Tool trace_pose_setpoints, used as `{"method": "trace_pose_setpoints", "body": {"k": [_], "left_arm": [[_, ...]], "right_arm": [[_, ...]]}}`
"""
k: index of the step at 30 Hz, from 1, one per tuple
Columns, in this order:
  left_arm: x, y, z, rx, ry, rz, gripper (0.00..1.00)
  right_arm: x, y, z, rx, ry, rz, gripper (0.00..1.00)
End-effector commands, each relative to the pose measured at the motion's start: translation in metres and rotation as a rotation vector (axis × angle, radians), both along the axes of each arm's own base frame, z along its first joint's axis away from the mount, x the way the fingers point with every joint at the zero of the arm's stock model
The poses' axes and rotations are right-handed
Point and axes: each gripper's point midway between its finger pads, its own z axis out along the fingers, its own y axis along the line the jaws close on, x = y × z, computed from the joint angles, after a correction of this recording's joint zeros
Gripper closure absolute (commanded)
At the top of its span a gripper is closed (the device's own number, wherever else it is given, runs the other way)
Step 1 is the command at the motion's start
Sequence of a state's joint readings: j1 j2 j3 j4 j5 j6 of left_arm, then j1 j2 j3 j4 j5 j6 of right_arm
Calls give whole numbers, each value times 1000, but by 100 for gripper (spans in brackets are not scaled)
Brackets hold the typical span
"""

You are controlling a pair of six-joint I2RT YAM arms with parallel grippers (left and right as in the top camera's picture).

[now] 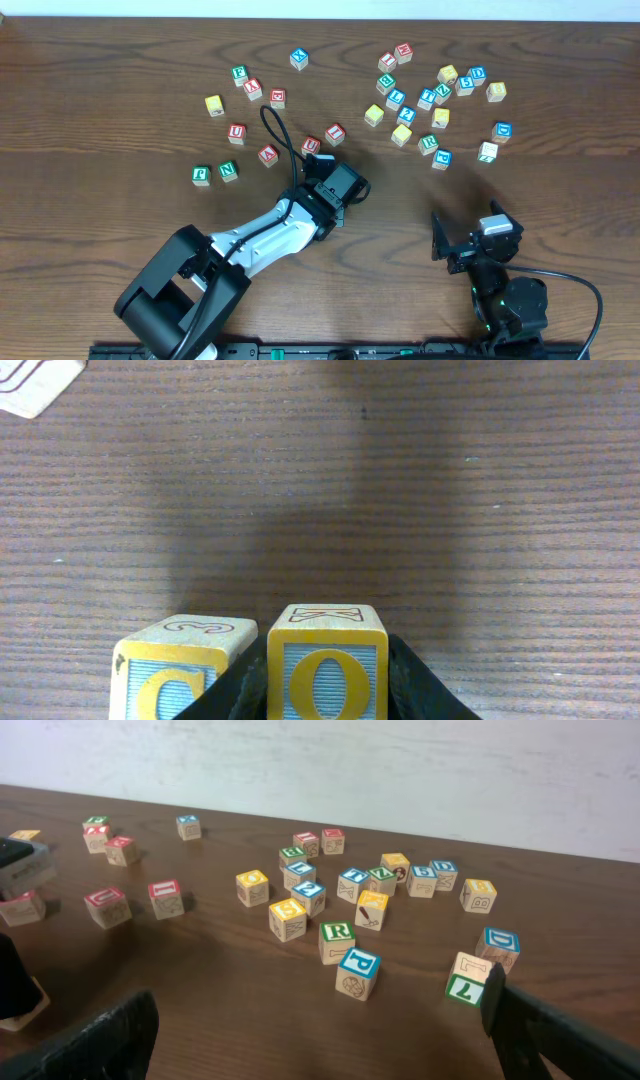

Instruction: Spell out CORL

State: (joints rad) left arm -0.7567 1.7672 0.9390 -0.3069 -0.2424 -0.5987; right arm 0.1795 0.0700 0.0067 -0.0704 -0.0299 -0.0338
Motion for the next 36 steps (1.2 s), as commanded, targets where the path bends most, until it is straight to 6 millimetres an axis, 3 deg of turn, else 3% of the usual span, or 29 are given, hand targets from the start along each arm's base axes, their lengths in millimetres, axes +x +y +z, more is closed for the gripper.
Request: {"method": "trace_pose_setpoints", "body": {"k": [1, 23, 24, 25, 36], "left_arm": [[-14, 2, -14, 5, 66, -26, 65], [-13, 1, -14, 6, 65, -29, 64], [-13, 1, -14, 6, 65, -30, 55], [-13, 1, -14, 7, 65, -32, 54], [-13, 1, -14, 8, 64, -36, 54]], "right_arm": [[0, -2, -1, 2, 2, -11, 1], [0, -2, -1, 2, 2, -11, 1], [0, -2, -1, 2, 2, -11, 1], [0, -2, -1, 2, 2, -11, 1], [0, -2, -1, 2, 2, -11, 1]]}}
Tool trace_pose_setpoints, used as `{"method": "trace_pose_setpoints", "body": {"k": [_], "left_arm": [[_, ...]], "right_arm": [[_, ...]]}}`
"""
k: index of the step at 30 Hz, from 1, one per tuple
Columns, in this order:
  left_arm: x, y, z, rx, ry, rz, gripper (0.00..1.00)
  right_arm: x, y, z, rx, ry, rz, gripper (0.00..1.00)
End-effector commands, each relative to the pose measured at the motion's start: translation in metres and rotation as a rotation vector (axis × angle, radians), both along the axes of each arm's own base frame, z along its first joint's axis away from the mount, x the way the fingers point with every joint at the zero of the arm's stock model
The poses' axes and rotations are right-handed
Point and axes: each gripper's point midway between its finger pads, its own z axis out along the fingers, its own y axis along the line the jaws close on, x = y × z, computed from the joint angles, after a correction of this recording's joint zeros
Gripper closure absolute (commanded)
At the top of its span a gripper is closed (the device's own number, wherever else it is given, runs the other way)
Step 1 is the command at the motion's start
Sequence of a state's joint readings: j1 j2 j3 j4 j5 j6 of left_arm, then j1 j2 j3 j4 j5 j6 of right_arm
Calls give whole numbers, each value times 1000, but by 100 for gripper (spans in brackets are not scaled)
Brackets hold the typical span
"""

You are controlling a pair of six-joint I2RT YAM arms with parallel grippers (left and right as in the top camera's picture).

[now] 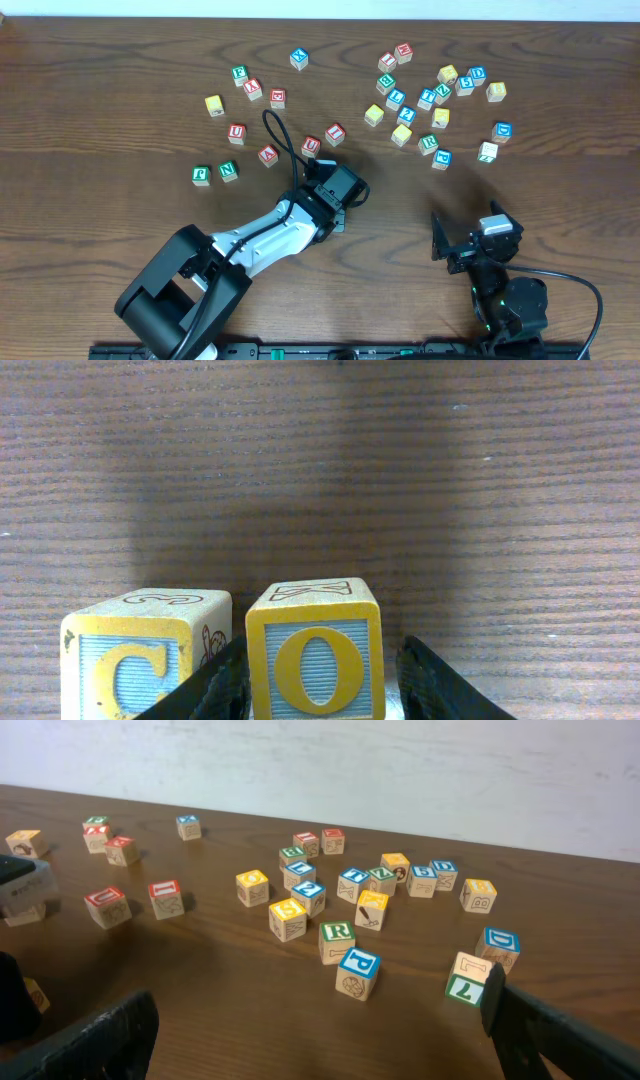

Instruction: Spell out CORL

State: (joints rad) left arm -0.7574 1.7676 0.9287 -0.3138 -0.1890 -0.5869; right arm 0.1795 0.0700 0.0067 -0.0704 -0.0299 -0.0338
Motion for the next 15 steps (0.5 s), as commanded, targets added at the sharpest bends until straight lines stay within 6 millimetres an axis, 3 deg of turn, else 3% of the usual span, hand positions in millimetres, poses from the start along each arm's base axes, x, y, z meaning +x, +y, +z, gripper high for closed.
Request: {"method": "trace_pose_setpoints", "body": {"k": [1, 15], "left_arm": [[-3, 5, -7, 27, 16, -7, 54], [1, 1, 5, 12, -16, -38, 54]], "right_arm": [[0, -2, -1, 2, 2, -11, 1], [0, -2, -1, 2, 2, -11, 1]]}}
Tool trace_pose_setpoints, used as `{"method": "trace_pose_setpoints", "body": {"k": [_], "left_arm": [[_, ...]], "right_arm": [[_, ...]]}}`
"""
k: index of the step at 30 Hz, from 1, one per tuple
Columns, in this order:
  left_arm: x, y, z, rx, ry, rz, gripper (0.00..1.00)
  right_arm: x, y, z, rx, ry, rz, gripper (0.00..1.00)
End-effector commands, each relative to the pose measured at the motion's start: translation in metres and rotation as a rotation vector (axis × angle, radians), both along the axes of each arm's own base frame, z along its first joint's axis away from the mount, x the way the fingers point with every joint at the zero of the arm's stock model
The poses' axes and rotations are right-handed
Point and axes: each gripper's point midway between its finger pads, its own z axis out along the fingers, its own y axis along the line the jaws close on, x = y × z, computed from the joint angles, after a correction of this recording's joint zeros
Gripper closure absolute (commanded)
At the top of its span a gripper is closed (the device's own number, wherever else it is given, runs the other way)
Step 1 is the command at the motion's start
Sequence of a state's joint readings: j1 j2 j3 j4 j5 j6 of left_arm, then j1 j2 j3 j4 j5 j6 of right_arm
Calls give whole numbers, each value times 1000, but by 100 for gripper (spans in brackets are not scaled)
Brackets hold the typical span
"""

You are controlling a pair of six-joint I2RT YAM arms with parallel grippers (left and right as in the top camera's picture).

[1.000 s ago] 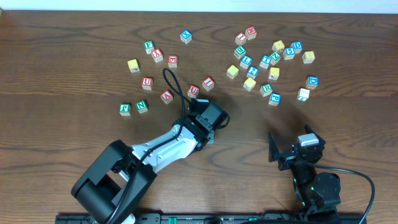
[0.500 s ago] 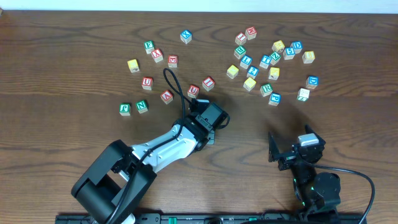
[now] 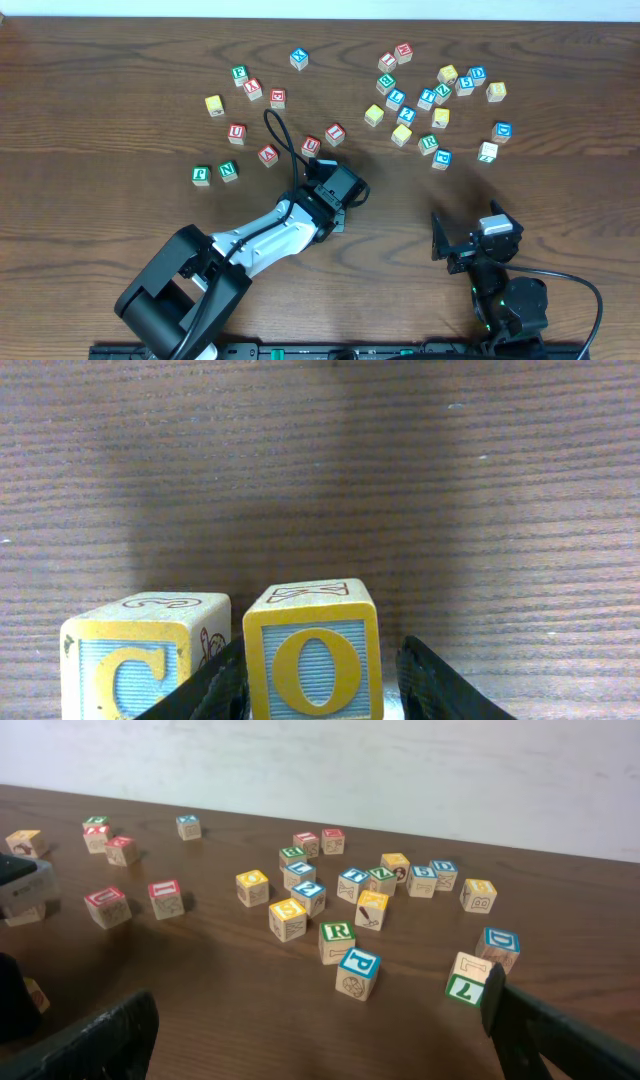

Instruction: Spell out CORL

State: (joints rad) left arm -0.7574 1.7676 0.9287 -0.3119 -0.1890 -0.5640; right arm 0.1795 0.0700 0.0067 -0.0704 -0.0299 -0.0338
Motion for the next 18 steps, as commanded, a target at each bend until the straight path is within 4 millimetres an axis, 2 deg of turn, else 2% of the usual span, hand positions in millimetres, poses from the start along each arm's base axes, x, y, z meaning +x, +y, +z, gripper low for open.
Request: {"method": "trace_pose_setpoints", "body": {"k": [1, 5, 18], "left_arm": [[0, 1, 5, 5, -14, -18, 54], [1, 1, 9, 2, -21, -25, 55], [1, 0, 42, -45, -73, -27, 55]], "right_arm": [[0, -2, -1, 2, 2, -11, 1], [0, -2, -1, 3, 2, -11, 1], [0, -2, -1, 2, 2, -11, 1]]}}
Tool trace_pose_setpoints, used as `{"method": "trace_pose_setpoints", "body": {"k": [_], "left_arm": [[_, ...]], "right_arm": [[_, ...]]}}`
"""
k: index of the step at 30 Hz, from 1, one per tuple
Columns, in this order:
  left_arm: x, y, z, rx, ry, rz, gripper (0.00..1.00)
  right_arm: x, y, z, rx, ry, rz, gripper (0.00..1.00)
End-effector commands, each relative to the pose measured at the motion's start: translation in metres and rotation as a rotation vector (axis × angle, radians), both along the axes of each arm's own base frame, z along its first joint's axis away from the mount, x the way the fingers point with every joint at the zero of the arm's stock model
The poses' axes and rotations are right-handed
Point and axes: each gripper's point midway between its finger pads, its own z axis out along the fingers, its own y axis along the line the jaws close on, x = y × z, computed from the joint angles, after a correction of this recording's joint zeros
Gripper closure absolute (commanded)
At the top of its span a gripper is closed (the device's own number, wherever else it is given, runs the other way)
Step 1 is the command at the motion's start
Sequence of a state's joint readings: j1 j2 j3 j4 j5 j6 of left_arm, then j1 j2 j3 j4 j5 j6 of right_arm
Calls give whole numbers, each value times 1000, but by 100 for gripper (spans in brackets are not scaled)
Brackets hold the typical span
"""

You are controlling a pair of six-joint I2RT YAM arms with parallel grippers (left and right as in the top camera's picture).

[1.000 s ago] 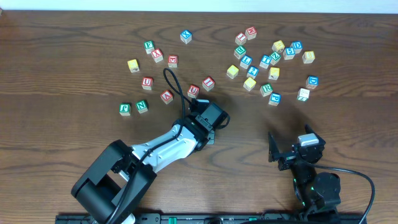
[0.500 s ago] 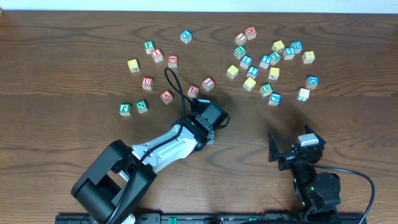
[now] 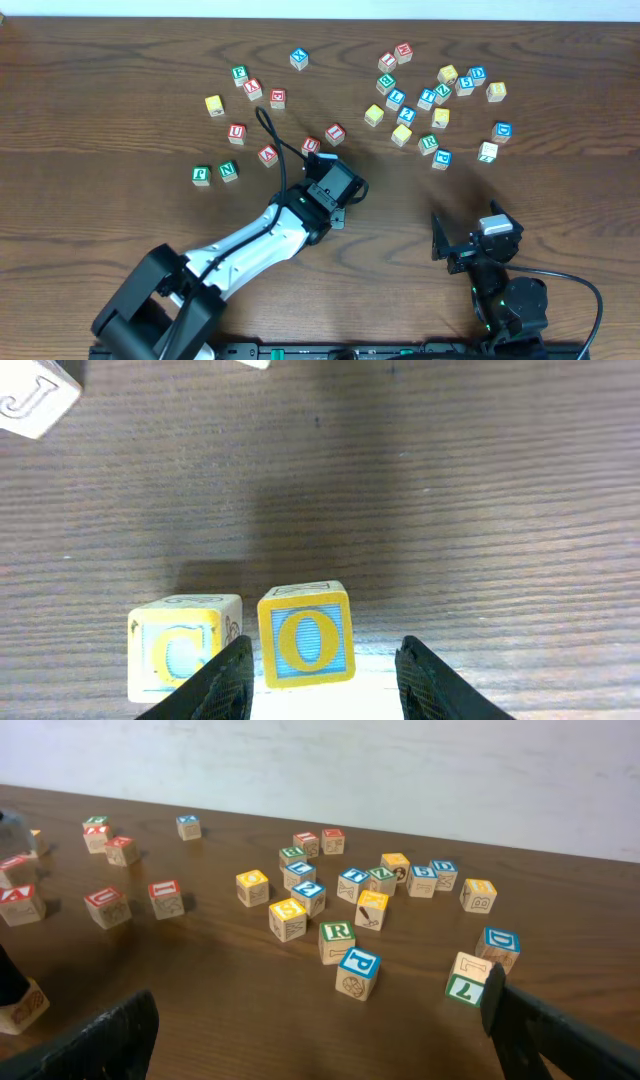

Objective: Spell out CORL
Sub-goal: 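Open the left gripper and retract it to the left side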

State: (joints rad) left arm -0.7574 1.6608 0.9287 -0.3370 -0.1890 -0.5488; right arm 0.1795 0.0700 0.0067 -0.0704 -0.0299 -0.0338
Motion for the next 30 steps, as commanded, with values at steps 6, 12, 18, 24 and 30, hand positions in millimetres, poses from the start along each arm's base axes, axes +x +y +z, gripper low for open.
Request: {"method": "trace_pose_setpoints", "body": {"k": [6, 12, 18, 24, 30], "left_arm": [[0, 1, 32, -23, -65, -44, 55], [-1, 4, 70, -55, -148, -86, 54], [-3, 28, 118, -34, -278, -56, 53], [-4, 55, 154, -22, -359, -74, 49], [-1, 112, 188, 16, -429, 16, 48]], "right_arm": [[0, -2, -1, 2, 2, -11, 1], [0, -2, -1, 2, 2, -11, 1], [0, -2, -1, 2, 2, -11, 1], [0, -2, -1, 2, 2, -11, 1], [0, -2, -1, 2, 2, -11, 1]]}}
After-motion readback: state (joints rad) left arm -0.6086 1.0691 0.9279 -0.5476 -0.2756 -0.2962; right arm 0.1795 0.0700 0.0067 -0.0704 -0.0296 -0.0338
